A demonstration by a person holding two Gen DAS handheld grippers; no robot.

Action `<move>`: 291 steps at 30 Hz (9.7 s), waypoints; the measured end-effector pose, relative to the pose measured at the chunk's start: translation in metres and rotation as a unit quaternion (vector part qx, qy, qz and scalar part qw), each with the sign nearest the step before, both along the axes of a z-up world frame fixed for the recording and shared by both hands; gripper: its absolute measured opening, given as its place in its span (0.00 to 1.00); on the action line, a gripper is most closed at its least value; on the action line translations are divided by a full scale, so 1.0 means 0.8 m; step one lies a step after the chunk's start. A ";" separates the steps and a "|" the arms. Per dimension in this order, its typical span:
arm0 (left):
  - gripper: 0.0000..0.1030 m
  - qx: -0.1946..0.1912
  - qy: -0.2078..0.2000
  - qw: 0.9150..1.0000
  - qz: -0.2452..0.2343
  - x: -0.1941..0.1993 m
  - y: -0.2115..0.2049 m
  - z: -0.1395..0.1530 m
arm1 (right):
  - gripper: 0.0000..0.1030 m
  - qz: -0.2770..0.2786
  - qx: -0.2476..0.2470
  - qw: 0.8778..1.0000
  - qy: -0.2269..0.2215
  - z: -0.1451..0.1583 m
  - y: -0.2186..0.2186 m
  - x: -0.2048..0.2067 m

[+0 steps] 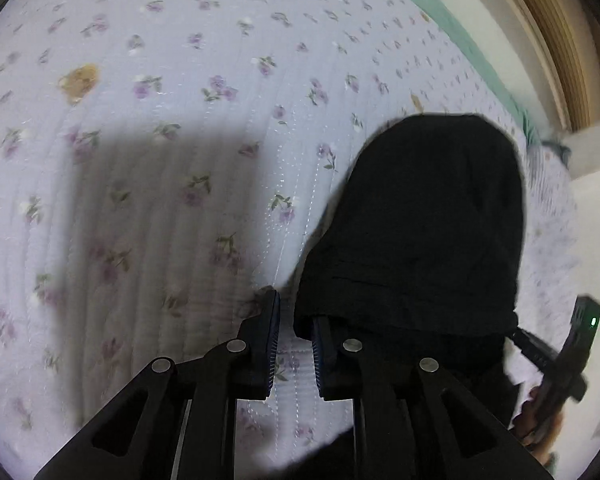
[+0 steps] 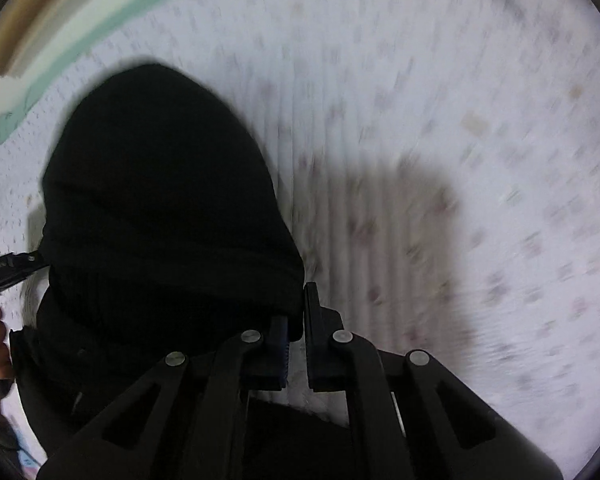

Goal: Fold large clothes

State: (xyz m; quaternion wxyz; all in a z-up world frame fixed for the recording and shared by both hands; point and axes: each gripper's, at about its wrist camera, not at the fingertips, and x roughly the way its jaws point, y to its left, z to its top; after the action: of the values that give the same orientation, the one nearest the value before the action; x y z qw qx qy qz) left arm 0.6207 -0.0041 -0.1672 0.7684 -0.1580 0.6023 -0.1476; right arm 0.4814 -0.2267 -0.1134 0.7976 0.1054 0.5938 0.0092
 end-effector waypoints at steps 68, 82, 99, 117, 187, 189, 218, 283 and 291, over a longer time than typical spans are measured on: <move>0.18 0.049 -0.077 0.982 -0.164 -0.400 0.039 0.143 | 0.25 0.165 0.057 0.984 -0.023 0.098 0.074 -0.352; 0.31 -0.069 -0.068 0.982 -0.163 -0.375 -0.024 0.189 | 0.64 0.161 0.018 0.985 -0.063 0.169 0.185 -0.276; 0.30 -0.067 -0.022 0.984 -0.162 -0.405 -0.017 0.138 | 0.55 0.146 0.037 0.989 -0.010 0.099 0.159 -0.317; 0.43 -0.040 0.001 0.996 -0.078 -0.463 0.112 0.154 | 0.57 0.111 0.041 0.993 -0.012 0.119 0.077 -0.390; 0.14 -0.272 -0.048 0.957 0.087 -0.526 0.223 0.227 | 0.16 -0.114 0.220 0.966 -0.071 0.227 -0.119 -0.578; 0.14 -0.274 -0.050 0.956 0.094 -0.497 0.218 0.225 | 0.16 -0.130 0.229 0.962 -0.077 0.229 -0.135 -0.539; 0.35 -0.219 0.079 0.970 0.066 -0.287 0.176 0.095 | 0.37 -0.186 0.230 0.952 0.080 0.057 -0.160 -0.289; 0.53 -0.009 -0.108 0.994 0.030 -0.281 0.171 0.234 | 0.71 -0.004 0.009 0.996 -0.091 0.189 -0.043 -0.239; 0.53 -0.023 -0.079 0.990 -0.114 -0.372 0.017 0.199 | 0.71 0.091 -0.033 0.995 -0.035 0.139 0.091 -0.311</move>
State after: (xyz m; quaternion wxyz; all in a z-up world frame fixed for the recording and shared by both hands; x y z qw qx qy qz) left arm 0.3229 0.0094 -0.0082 0.7882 -0.0933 0.5500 -0.2599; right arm 0.2324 -0.1539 -0.0025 0.8168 0.0243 0.5726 0.0663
